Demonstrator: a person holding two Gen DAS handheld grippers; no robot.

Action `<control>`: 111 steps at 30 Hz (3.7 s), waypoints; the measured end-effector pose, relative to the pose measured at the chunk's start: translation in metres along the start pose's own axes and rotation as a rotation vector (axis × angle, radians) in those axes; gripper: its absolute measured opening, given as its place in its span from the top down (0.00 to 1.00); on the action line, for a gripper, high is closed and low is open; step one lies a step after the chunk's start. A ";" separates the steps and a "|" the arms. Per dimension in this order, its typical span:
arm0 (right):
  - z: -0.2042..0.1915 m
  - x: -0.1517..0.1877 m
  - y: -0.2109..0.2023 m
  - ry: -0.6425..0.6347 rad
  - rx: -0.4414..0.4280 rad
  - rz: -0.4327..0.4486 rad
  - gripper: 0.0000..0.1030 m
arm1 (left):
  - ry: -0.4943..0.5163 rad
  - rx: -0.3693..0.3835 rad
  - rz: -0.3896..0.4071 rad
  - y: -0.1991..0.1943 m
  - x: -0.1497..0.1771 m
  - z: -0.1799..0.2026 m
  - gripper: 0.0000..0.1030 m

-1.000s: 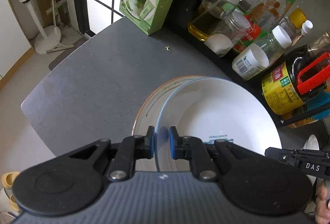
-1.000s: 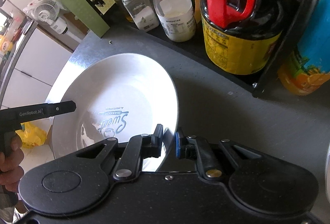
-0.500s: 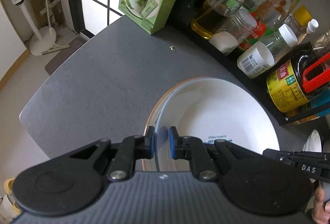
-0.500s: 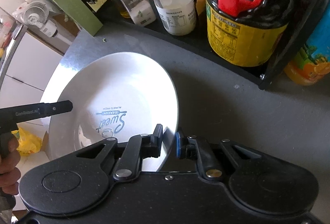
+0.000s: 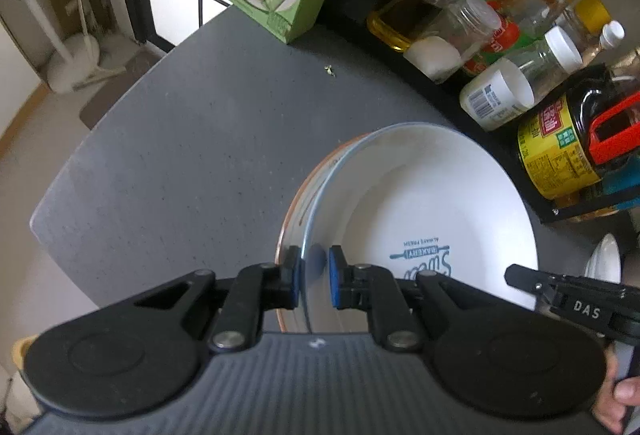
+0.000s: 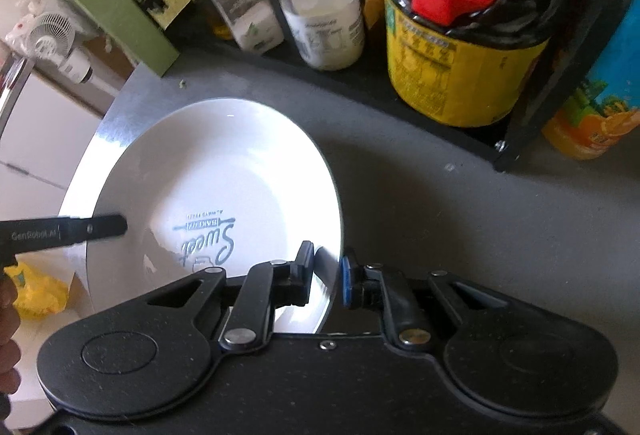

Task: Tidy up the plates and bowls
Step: 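Lower the 'Sweet' plate onto the flower plate and open both grippers, then move both grippers to the small white 'BAKERY' plate, then close both grippers on the rim of the 'BAKERY' plate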

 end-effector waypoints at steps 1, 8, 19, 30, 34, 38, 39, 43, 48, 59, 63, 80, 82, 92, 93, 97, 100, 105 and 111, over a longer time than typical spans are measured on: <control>0.001 0.000 0.001 0.009 0.000 0.003 0.87 | 0.001 0.003 -0.003 0.000 0.000 -0.001 0.88; 0.001 -0.001 0.002 0.016 -0.001 0.008 0.87 | -0.056 0.049 -0.031 -0.001 -0.001 -0.008 0.87; 0.001 0.001 0.001 0.008 -0.001 0.007 0.88 | -0.125 0.062 -0.082 -0.004 -0.004 -0.010 0.83; -0.009 -0.002 -0.005 -0.050 0.040 -0.001 0.84 | -0.114 0.021 -0.045 -0.014 -0.002 -0.011 0.83; -0.009 -0.003 -0.013 -0.067 0.027 0.007 0.84 | -0.120 0.021 -0.028 -0.019 -0.004 -0.013 0.83; -0.004 0.000 -0.012 -0.056 0.021 -0.005 0.86 | -0.110 -0.003 -0.004 -0.026 -0.006 -0.010 0.83; -0.003 0.000 -0.012 -0.048 0.019 -0.006 0.86 | -0.108 -0.005 -0.002 -0.028 -0.006 -0.008 0.83; 0.007 0.000 -0.020 0.007 -0.003 -0.009 0.83 | -0.044 -0.075 0.031 -0.035 -0.008 0.005 0.65; 0.021 -0.001 -0.052 0.051 -0.049 0.047 0.47 | 0.025 -0.097 0.064 -0.040 -0.009 0.032 0.39; 0.087 0.020 -0.108 0.207 -0.104 0.095 0.11 | 0.183 -0.027 0.021 -0.018 0.004 0.117 0.35; 0.118 0.034 -0.122 0.264 -0.089 0.111 0.09 | 0.233 -0.004 -0.004 -0.007 0.009 0.150 0.35; 0.241 0.096 -0.129 0.511 0.033 0.195 0.08 | 0.425 0.064 -0.081 0.042 0.046 0.265 0.35; 0.252 0.102 -0.126 0.525 0.041 0.200 0.08 | 0.450 0.062 -0.095 0.050 0.052 0.275 0.34; 0.292 0.132 -0.086 0.588 0.099 0.191 0.38 | 0.537 0.091 -0.122 0.079 0.069 0.297 0.35; 0.293 0.135 -0.081 0.593 0.101 0.188 0.42 | 0.536 0.095 -0.123 0.081 0.069 0.297 0.35; 0.299 0.141 -0.062 0.609 0.121 0.184 0.52 | 0.536 0.094 -0.117 0.085 0.067 0.294 0.35; 0.303 0.143 -0.051 0.627 0.137 0.189 0.56 | 0.542 0.110 -0.123 0.086 0.068 0.294 0.35; 0.308 0.141 -0.037 0.638 0.172 0.199 0.60 | 0.575 0.124 -0.132 0.092 0.074 0.299 0.35; 0.312 0.138 -0.022 0.644 0.207 0.184 0.68 | 0.592 0.121 -0.144 0.095 0.079 0.300 0.35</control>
Point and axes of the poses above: each gripper's, at about its wrist camera, not at the fingertips, and y roughly the way its jaws point, z to its right, x to its underside, the point moved 5 cm from there along y, roughly the way its jaws point, and after that the axes turned 12 degrees about x, right-handed, at the moved point
